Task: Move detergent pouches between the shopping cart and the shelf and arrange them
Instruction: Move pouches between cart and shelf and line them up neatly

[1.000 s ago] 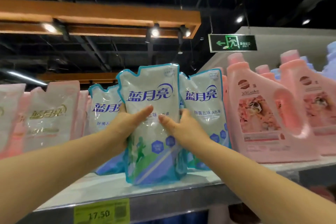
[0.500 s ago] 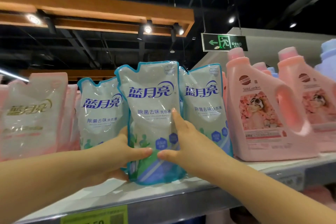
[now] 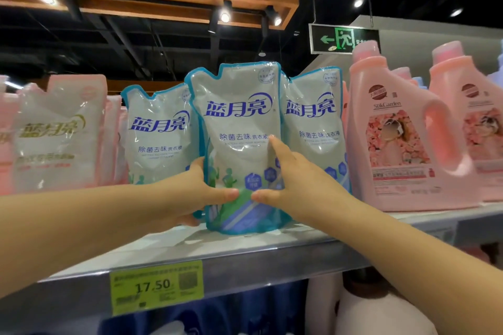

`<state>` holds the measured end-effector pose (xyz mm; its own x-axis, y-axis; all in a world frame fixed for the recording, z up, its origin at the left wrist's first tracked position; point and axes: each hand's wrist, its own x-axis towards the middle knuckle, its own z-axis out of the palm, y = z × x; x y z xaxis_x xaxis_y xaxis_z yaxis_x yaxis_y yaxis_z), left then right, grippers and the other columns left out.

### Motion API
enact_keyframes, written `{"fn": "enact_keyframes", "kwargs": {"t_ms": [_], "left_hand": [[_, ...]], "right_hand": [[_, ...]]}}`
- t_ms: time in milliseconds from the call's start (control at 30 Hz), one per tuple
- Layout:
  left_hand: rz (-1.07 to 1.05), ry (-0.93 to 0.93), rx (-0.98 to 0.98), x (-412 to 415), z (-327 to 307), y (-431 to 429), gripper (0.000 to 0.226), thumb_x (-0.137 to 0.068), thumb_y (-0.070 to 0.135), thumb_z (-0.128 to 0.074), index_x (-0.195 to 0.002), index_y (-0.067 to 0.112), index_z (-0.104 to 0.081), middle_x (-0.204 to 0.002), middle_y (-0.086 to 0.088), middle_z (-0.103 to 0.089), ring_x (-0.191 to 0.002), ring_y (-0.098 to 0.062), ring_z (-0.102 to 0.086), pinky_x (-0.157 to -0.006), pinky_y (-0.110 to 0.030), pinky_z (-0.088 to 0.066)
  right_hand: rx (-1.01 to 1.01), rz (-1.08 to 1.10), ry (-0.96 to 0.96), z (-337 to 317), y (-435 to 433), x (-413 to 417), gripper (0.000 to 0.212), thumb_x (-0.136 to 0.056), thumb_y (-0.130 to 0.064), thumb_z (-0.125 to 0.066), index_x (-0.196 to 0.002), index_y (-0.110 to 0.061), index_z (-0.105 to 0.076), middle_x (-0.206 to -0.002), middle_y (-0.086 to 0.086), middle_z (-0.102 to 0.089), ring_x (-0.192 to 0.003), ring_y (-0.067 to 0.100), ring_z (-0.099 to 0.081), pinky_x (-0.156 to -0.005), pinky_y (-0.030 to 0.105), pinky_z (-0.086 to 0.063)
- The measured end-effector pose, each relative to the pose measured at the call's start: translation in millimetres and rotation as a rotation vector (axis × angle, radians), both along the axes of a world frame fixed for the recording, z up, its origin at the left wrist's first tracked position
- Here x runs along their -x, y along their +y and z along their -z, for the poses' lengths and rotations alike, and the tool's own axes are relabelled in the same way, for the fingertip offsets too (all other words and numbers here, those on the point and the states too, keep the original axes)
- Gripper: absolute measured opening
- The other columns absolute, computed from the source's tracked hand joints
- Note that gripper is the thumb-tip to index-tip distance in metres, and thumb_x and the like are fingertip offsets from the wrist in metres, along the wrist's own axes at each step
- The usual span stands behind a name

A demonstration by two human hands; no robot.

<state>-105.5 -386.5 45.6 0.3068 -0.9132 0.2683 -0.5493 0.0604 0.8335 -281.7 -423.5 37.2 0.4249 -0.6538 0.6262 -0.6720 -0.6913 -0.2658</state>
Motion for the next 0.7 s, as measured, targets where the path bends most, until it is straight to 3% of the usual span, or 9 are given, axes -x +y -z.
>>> {"fn": "enact_keyframes", "kwargs": {"t_ms": [100,267,367,467,533,600,700], "left_hand": [[-0.094,-0.073,0.113,-2.7,-4.9,11.3,0.088,-0.076,0.031,-0.073,-0.145,0.029,-0.019,-0.132,-0.005,-0.051,-0.114,-0.025,-0.052,-0.093,-0.041,-0.046],[-0.126,-0.125,0.273,3.5,-13.1,33.6,0.065,-0.081,0.024,-0.069,-0.137,0.023,-0.037,-0.124,-0.001,-0.054,-0.106,-0.021,-0.055,-0.089,-0.036,-0.043],[-0.119,-0.171,0.31,13.1,-17.5,45.2,0.034,-0.083,0.022,-0.067,-0.115,0.022,-0.055,-0.106,0.004,-0.061,-0.099,-0.016,-0.057,-0.079,-0.027,-0.045],[-0.123,-0.202,0.264,19.6,-22.7,54.2,0.008,-0.084,0.016,-0.066,-0.087,0.022,-0.062,-0.092,0.003,-0.065,-0.087,-0.012,-0.058,-0.067,-0.023,-0.046],[-0.119,-0.184,0.126,20.8,-21.1,55.4,0.011,-0.085,0.011,-0.064,-0.093,0.019,-0.062,-0.094,-0.002,-0.065,-0.088,-0.014,-0.06,-0.072,-0.029,-0.051],[-0.119,-0.128,-0.016,22.8,-13.4,52.1,0.028,-0.085,0.007,-0.064,-0.111,0.015,-0.057,-0.096,-0.002,-0.062,-0.092,-0.018,-0.061,-0.078,-0.035,-0.052],[-0.153,-0.09,-0.081,29.7,-0.5,42.1,0.051,-0.085,0.002,-0.061,-0.132,0.012,-0.044,-0.103,-0.006,-0.061,-0.09,-0.019,-0.062,-0.079,-0.036,-0.051]], "right_hand": [[0.022,0.024,-0.017,-8.1,6.6,10.1,0.09,-0.082,-0.049,-0.062,-0.149,-0.03,-0.006,-0.14,0.001,-0.042,-0.123,0.023,-0.047,-0.099,0.04,-0.042],[0.069,0.037,-0.067,-15.3,16.1,19.4,0.066,-0.085,-0.045,-0.061,-0.142,-0.03,-0.03,-0.132,-0.001,-0.054,-0.119,0.023,-0.051,-0.095,0.038,-0.044],[0.092,0.027,-0.109,-17.0,23.5,27.5,0.05,-0.087,-0.042,-0.06,-0.132,-0.031,-0.045,-0.11,-0.007,-0.062,-0.11,0.018,-0.056,-0.091,0.035,-0.046],[0.107,0.017,-0.14,-19.1,30.7,39.3,0.036,-0.089,-0.037,-0.059,-0.123,-0.03,-0.053,-0.089,-0.013,-0.058,-0.102,0.014,-0.056,-0.09,0.033,-0.046],[0.085,0.012,-0.131,-19.0,31.3,44.4,0.031,-0.089,-0.036,-0.058,-0.12,-0.029,-0.057,-0.093,-0.01,-0.061,-0.101,0.015,-0.057,-0.089,0.032,-0.046],[0.042,0.021,-0.053,-16.9,27.1,45.9,0.033,-0.09,-0.036,-0.057,-0.122,-0.027,-0.057,-0.11,-0.006,-0.065,-0.106,0.017,-0.057,-0.09,0.03,-0.045],[-0.064,0.017,0.085,-10.0,16.1,41.3,0.037,-0.093,-0.033,-0.052,-0.128,-0.02,-0.055,-0.126,0.002,-0.06,-0.112,0.022,-0.055,-0.092,0.03,-0.044]]}}
